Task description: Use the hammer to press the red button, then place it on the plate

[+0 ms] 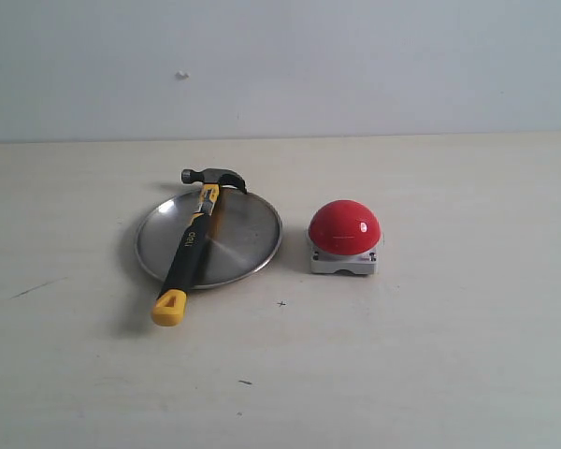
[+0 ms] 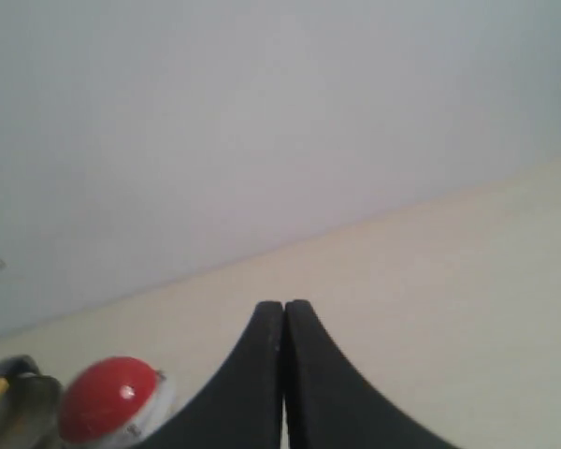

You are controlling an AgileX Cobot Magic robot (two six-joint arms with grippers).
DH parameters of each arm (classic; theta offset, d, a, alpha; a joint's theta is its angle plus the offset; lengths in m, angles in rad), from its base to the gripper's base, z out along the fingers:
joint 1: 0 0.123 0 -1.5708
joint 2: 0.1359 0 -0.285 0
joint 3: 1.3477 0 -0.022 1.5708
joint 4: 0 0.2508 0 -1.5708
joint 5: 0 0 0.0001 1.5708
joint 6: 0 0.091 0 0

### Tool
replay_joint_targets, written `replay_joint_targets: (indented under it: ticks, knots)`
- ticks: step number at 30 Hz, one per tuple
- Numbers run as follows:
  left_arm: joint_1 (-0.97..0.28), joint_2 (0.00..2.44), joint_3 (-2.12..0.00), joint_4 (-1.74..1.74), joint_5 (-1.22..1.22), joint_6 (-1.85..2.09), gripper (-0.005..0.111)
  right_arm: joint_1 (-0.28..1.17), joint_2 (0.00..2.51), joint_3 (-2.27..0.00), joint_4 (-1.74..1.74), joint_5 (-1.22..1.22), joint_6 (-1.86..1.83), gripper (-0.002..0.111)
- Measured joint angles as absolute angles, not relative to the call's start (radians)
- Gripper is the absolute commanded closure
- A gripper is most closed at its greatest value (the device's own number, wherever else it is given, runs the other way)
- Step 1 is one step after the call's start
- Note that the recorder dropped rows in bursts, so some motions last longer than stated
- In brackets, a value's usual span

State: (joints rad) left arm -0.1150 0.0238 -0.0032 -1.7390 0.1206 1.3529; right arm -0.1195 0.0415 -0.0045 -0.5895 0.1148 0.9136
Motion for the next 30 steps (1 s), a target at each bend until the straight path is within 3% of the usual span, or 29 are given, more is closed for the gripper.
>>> replay_joint_targets:
  ticks: [3,6,30]
  knots:
    - [-0.115,0.024,-0.003,-1.739,0.121,1.353,0.106,-0.119,0.041,-0.005,-0.288,0.189,0.484,0.108]
    - [-0.115,0.024,-0.003,-1.739,0.121,1.353,0.106,-0.119,0.037,-0.005,-0.169,0.224,0.292,0.108]
    - [-0.115,0.024,-0.003,-1.739,0.121,1.353,0.106,-0.119,0.023,-0.005,-0.145,0.243,0.226,0.108]
